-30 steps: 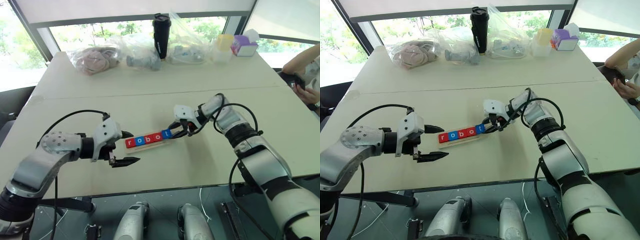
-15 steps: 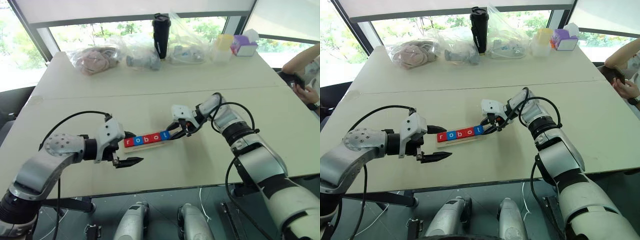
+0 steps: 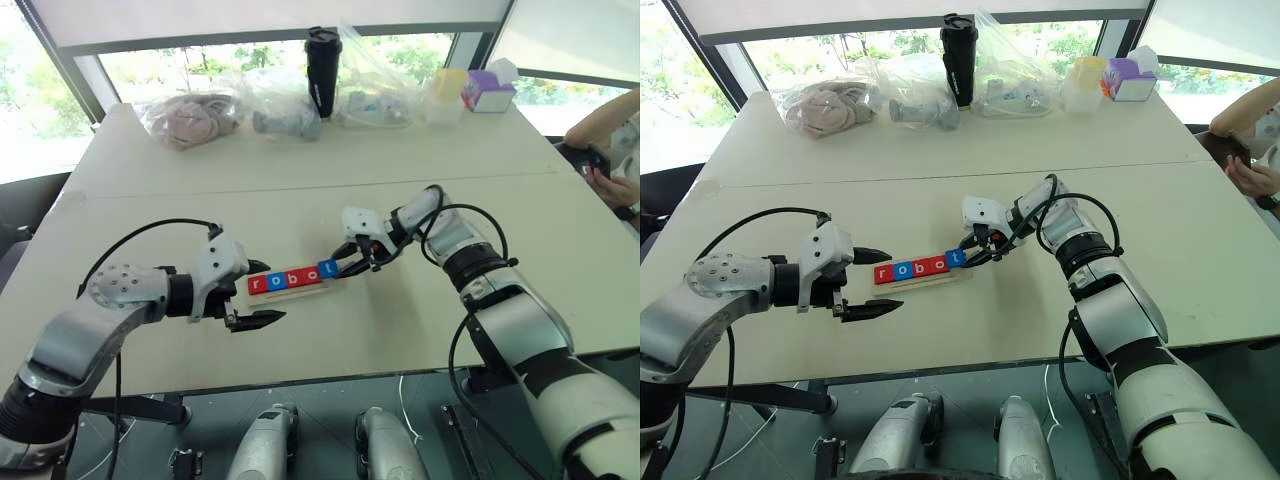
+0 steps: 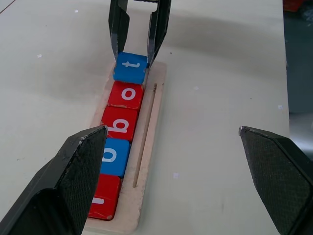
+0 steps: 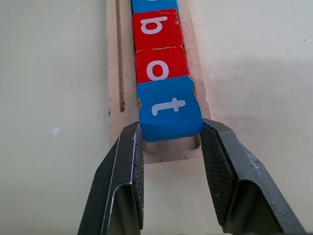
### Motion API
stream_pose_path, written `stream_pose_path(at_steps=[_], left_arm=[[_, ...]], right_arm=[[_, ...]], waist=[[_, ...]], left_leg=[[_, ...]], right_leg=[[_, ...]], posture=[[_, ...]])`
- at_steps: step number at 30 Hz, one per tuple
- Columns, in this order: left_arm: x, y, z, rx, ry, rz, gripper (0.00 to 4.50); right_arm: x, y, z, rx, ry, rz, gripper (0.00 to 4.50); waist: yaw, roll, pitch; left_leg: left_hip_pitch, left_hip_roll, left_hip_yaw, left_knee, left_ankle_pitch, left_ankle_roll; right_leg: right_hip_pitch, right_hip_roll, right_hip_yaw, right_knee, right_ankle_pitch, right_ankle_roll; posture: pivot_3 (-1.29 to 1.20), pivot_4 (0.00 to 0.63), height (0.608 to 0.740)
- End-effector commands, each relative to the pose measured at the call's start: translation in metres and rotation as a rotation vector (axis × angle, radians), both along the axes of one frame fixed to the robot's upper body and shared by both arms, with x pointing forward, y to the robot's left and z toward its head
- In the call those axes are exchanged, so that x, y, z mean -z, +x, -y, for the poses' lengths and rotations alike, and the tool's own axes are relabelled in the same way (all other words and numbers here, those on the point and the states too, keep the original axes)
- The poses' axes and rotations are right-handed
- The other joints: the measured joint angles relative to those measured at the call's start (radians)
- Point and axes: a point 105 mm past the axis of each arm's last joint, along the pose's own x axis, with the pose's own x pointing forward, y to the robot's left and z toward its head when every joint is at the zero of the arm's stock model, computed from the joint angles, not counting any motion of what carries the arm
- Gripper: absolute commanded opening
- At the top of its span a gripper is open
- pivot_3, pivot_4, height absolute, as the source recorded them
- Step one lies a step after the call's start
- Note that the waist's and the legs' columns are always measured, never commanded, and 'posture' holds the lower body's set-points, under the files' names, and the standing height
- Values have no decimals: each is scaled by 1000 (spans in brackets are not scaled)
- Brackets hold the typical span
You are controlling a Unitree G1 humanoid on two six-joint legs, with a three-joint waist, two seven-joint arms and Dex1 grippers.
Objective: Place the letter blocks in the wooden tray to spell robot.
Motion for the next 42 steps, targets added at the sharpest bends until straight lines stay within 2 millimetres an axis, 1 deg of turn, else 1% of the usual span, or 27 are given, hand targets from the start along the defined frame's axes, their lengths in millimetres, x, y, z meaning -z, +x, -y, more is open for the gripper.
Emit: stream_pose_path(at_steps=[1,12,27,37,42], left_arm=[[-7,-1,3,18,-4,39,4500],[-6,-1,4,19,-8,38,4500],[-7,0,5,21,-5,41,4500],[-7,0,5,21,-8,42,4500],[-11,0,9,27,-10,47,4500]], right_arm=[[-10,1,-3,-20,21,29,1106],[-12,3,2,1,29,31,1106],[-5,3,-1,6,19,31,1106],[-2,3,4,6,-11,40,1106],[0,3,4,6,-11,39,1106]], waist=[[0,0,0],[0,0,0],[0,0,0],[0,0,0],[0,0,0]], left_leg=[[0,0,0,0,0,0],[0,0,0,0,0,0],[0,0,0,0,0,0],[0,0,0,0,0,0],[0,0,0,0,0,0]], right_leg=[[0,0,0,0,0,0],[0,0,0,0,0,0],[0,0,0,0,0,0],[0,0,0,0,0,0],[0,0,0,0,0,0]], posture=[[0,150,740],[0,150,740],[0,150,740],[0,150,740],[0,150,740]])
